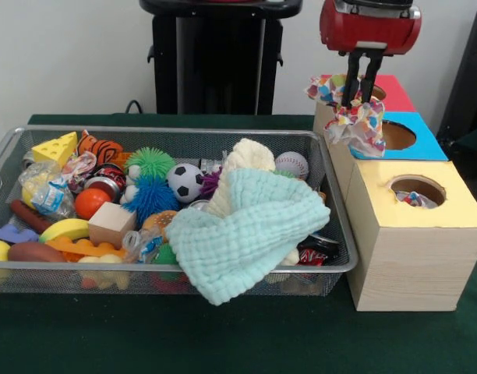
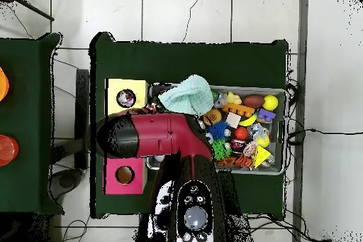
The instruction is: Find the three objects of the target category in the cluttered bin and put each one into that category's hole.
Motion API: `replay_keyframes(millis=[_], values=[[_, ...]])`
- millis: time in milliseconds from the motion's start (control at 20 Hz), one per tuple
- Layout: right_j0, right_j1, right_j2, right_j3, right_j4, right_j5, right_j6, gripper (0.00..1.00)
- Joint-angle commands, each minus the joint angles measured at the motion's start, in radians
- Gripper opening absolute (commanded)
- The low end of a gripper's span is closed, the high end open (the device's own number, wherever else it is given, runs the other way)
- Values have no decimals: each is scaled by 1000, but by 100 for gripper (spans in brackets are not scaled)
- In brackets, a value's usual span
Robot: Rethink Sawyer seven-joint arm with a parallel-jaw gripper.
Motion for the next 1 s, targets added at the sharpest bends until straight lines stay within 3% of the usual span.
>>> replay_keyframes(millis=[50,700,1000], values=[[26,97,-55,-48,58,66,307,0],[146,206,-144,-230,149,169,369,0],[206,218,-190,-279,181,229,410,0]])
